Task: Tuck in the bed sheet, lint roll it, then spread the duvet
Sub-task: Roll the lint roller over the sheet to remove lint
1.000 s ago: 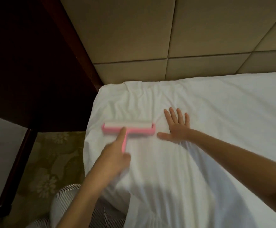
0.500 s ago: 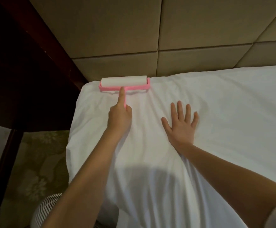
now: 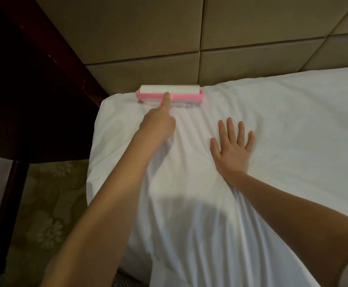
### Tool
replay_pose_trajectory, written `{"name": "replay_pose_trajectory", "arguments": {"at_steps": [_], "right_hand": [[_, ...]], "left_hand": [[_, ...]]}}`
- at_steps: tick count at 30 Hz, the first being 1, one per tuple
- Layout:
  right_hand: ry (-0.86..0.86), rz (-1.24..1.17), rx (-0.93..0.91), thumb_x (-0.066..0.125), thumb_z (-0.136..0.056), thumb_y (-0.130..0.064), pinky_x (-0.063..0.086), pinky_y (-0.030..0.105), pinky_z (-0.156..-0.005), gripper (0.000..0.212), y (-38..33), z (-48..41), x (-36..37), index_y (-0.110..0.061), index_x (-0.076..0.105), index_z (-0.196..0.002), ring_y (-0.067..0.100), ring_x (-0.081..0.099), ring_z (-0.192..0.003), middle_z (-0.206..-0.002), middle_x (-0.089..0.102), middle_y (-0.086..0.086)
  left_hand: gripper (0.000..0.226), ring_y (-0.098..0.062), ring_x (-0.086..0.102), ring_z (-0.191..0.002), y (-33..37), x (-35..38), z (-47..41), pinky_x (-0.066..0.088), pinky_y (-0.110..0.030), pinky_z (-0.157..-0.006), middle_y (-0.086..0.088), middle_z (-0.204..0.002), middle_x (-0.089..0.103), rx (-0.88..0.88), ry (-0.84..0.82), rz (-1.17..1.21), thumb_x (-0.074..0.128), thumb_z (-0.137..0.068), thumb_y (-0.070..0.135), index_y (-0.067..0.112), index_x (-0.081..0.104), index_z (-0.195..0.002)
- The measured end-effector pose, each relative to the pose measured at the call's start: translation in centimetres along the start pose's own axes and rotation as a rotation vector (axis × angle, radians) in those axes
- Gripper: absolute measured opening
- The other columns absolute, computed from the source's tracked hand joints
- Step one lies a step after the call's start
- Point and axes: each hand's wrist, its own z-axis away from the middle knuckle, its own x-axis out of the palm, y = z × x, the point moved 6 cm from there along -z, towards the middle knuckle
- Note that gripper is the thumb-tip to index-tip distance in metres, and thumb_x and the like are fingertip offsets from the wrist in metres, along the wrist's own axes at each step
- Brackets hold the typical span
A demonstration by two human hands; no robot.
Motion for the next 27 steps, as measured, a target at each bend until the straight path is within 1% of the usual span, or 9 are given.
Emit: {"name": "replay_pose_trajectory", "arguments": {"at_steps": [2, 6, 10, 13, 15, 17, 20, 24, 27], "right_hand": [[0.009, 0.008, 0.003, -0.003, -0.086, -0.055, -0.02, 0.037, -0.109, 0.07, 0.0, -0.1, 0.0, -0.03, 0.008, -0.151, 0.022, -0.006, -0.146, -0.159, 0.003, -0.005], [0.014, 0.006, 0.005, 0.002, -0.088, -0.052, -0.02, 0.035, -0.108, 0.068, 0.0, -0.1, 0.1, -0.028, 0.014, -0.15, 0.025, 0.002, -0.146, -0.158, 0.01, -0.003], [0.009, 0.019, 0.005, 0.005, -0.09, -0.051, -0.02, 0.036, -0.109, 0.066, 0.0, -0.3, 0.3, -0.027, 0.016, -0.15, 0.026, 0.005, -0.146, -0.158, 0.013, -0.001], [0.008, 0.019, 0.003, 0.003, -0.089, -0.052, -0.021, 0.036, -0.109, 0.066, 0.0, -0.2, 0.3, -0.028, 0.014, -0.15, 0.025, 0.002, -0.146, -0.158, 0.011, -0.003], [0.015, 0.009, 0.002, 0.005, -0.09, -0.051, -0.02, 0.036, -0.109, 0.065, 0.1, -0.2, 0.4, -0.028, 0.015, -0.15, 0.025, 0.003, -0.146, -0.158, 0.012, -0.003], [0.025, -0.001, 0.004, 0.011, -0.092, -0.049, -0.016, 0.038, -0.11, 0.062, 0.1, -0.2, 0.5, -0.026, 0.021, -0.149, 0.026, 0.01, -0.145, -0.157, 0.019, -0.001], [0.044, 0.012, 0.007, 0.021, -0.093, -0.045, -0.009, 0.04, -0.111, 0.059, 0.2, -0.3, 0.7, -0.022, 0.031, -0.146, 0.031, 0.023, -0.141, -0.153, 0.029, 0.004], [0.018, 0.028, 0.011, 0.022, -0.092, -0.047, -0.012, 0.037, -0.111, 0.061, 0.1, -0.4, 0.8, -0.022, 0.029, -0.147, 0.03, 0.021, -0.141, -0.154, 0.027, 0.003], [0.013, 0.038, 0.021, 0.017, -0.091, -0.05, -0.015, 0.035, -0.11, 0.063, 0.1, -0.4, 0.5, -0.024, 0.026, -0.148, 0.028, 0.015, -0.144, -0.155, 0.022, 0.002]], "left_hand": [[0.063, -0.019, 0.049, -0.077, 1.0, -0.4, -1.0, 0.037, -0.031, -0.068, -0.011, -0.104, 0.051, -0.016, 0.027, 0.033, 0.034, -0.097, 0.016, 0.029, 0.004, -0.151], [0.061, -0.03, 0.054, -0.11, 0.1, 0.7, 4.4, 0.045, -0.036, -0.088, -0.01, -0.131, 0.048, -0.084, -0.052, -0.044, 0.037, -0.096, 0.019, 0.028, 0.011, -0.15], [0.061, -0.023, 0.051, -0.095, -0.6, 1.5, 6.5, 0.039, -0.03, -0.075, -0.01, -0.108, 0.051, -0.061, -0.085, -0.068, 0.035, -0.098, 0.022, 0.031, 0.004, -0.15], [0.061, -0.028, 0.053, -0.103, 0.5, -0.3, 0.8, 0.038, -0.031, -0.075, -0.012, -0.122, 0.051, -0.036, -0.02, -0.045, 0.036, -0.097, 0.02, 0.031, 0.007, -0.15], [0.062, -0.028, 0.056, -0.096, 1.4, -1.2, -2.0, 0.042, -0.032, -0.071, -0.009, -0.116, 0.053, -0.017, -0.008, 0.013, 0.034, -0.096, 0.018, 0.031, 0.008, -0.15], [0.061, -0.025, 0.056, -0.087, 1.9, -1.4, -2.6, 0.042, -0.031, -0.066, -0.007, -0.111, 0.053, 0.0, -0.01, 0.049, 0.034, -0.096, 0.017, 0.031, 0.01, -0.15], [0.062, -0.024, 0.055, -0.095, 0.7, -0.8, -0.2, 0.044, -0.031, -0.074, -0.008, -0.121, 0.052, -0.01, -0.047, 0.012, 0.036, -0.096, 0.019, 0.034, 0.007, -0.15], [0.068, -0.011, 0.047, -0.064, -2.4, -0.2, 5.9, 0.036, -0.025, -0.058, 0.001, -0.071, 0.048, 0.038, -0.157, -0.11, 0.039, -0.096, 0.024, 0.037, -0.002, -0.149], [0.071, -0.01, 0.045, -0.052, -4.3, 0.4, 8.9, 0.033, -0.024, -0.046, -0.001, -0.059, 0.044, 0.057, -0.236, -0.102, 0.039, -0.095, 0.022, 0.04, -0.005, -0.148]]}}
